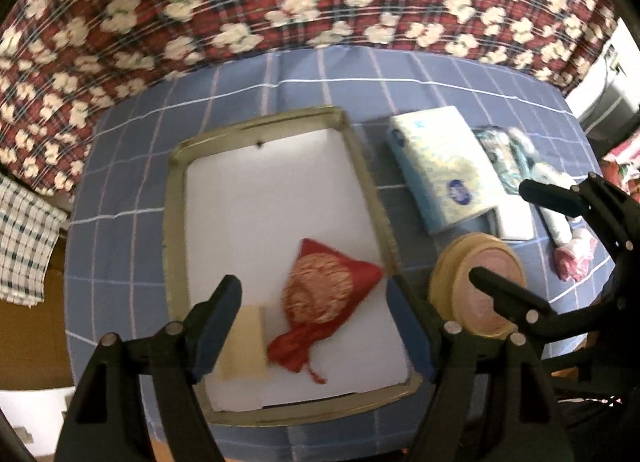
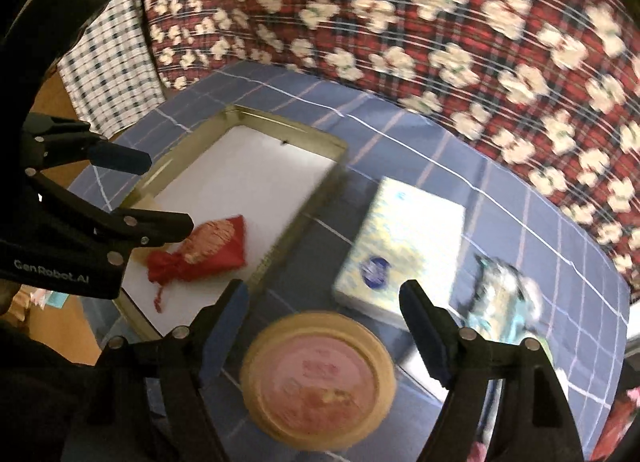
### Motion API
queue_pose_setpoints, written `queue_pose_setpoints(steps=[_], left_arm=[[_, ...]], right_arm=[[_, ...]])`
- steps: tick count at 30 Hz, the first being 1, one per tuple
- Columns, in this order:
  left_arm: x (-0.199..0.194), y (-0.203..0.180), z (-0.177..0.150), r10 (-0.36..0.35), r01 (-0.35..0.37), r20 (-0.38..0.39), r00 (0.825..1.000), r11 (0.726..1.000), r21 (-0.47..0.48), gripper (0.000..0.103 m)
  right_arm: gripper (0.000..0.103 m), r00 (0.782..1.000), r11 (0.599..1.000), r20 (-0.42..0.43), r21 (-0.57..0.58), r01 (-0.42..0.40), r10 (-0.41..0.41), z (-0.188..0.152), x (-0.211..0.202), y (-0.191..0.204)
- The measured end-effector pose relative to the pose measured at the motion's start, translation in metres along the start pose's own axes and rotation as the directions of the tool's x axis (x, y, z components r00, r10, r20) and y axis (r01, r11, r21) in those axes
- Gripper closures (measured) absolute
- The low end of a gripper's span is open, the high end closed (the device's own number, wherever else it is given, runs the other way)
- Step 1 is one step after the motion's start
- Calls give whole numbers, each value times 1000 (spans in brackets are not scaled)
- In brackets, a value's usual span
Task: Organize soft objects
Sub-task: 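Move both open tools back toward the remaining items on the table, then grasp the pink-trimmed white cloth with the right tool while the left tool grasps the white cotton roll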
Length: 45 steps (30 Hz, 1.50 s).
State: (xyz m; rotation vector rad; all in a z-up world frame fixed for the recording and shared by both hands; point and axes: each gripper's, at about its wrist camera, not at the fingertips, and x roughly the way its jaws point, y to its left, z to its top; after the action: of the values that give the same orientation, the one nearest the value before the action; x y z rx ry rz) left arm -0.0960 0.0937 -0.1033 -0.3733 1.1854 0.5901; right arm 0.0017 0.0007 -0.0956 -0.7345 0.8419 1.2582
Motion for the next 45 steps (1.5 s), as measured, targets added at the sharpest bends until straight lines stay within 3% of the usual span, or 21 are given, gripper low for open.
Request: queue_pose_setpoints(steps=[13, 26, 33, 45], left_arm=[[9, -98, 15, -92, 94, -21, 996, 976, 197, 27], [30, -190, 31, -162, 187, -101, 982, 918, 351, 27], [39, -222, 34, -159, 198, -129, 979, 893, 404, 27], [55, -236, 33, -117, 183, -176, 977, 885, 427, 27]], right_arm=[[23, 992, 972, -44, 197, 126, -119, -67, -36, -70], [23, 961, 861, -149, 428, 274, -231, -143, -61, -147], [23, 955, 819, -203, 496, 290, -216, -167, -55, -171], [17, 959, 818, -243, 515, 256, -147, -178, -23, -182]])
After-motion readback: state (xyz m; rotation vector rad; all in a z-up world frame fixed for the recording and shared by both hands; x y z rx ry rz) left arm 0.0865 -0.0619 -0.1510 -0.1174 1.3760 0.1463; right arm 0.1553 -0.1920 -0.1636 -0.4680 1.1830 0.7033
